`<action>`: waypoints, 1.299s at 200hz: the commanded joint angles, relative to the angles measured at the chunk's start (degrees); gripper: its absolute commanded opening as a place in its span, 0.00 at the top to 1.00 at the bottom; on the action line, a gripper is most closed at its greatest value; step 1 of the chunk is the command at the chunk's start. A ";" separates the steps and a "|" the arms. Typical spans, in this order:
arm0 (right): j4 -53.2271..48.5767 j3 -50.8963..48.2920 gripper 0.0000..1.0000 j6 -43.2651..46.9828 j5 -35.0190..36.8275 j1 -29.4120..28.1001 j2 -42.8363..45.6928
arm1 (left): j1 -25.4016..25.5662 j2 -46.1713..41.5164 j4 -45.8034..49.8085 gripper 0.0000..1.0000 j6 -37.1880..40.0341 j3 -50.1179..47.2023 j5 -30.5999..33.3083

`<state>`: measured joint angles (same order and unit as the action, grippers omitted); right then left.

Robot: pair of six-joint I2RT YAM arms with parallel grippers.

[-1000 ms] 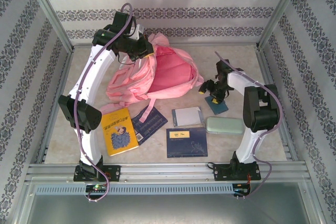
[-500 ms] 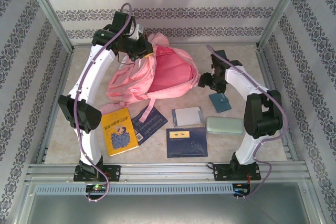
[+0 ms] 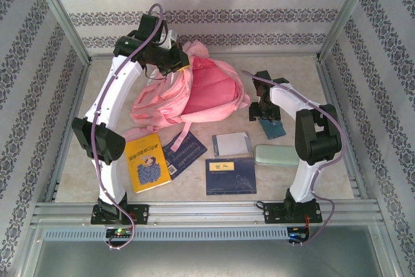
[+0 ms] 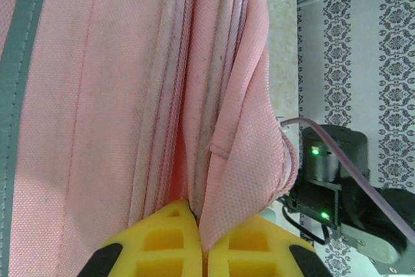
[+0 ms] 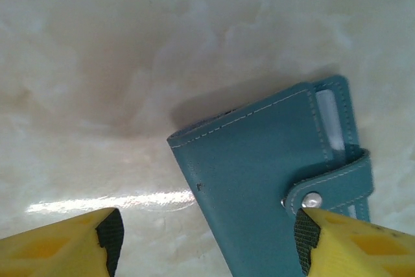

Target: Pack the student bag

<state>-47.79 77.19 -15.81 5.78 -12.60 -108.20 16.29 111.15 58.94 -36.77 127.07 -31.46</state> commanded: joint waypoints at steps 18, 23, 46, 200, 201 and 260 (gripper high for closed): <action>-2.24 1.39 0.31 0.97 2.91 0.51 -3.94 | -1.44 -3.87 -3.26 1.00 -0.93 0.93 -1.77; -2.24 1.41 0.33 1.00 3.52 0.52 -4.29 | -1.52 -3.91 -3.22 1.00 -0.91 0.86 -1.78; -2.87 2.88 0.42 0.70 5.83 0.89 -6.68 | -1.60 -4.24 -3.29 1.00 -0.89 0.63 -1.92; -4.64 6.53 1.00 -6.10 5.76 -0.83 3.92 | -1.53 -6.15 -3.88 1.00 -1.37 -0.17 -2.10; -4.66 6.51 1.00 -6.17 5.79 -0.84 4.16 | -1.53 -6.14 -3.90 1.00 -1.37 -0.16 -2.11; -4.10 7.98 1.00 -11.02 6.62 -1.14 18.07 | -1.58 -6.50 -4.41 1.00 -1.37 0.63 -2.31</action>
<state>-51.66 83.26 -23.35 12.16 -13.63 -94.76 15.31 109.32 58.92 -36.97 125.36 -32.36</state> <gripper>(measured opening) 0.062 0.058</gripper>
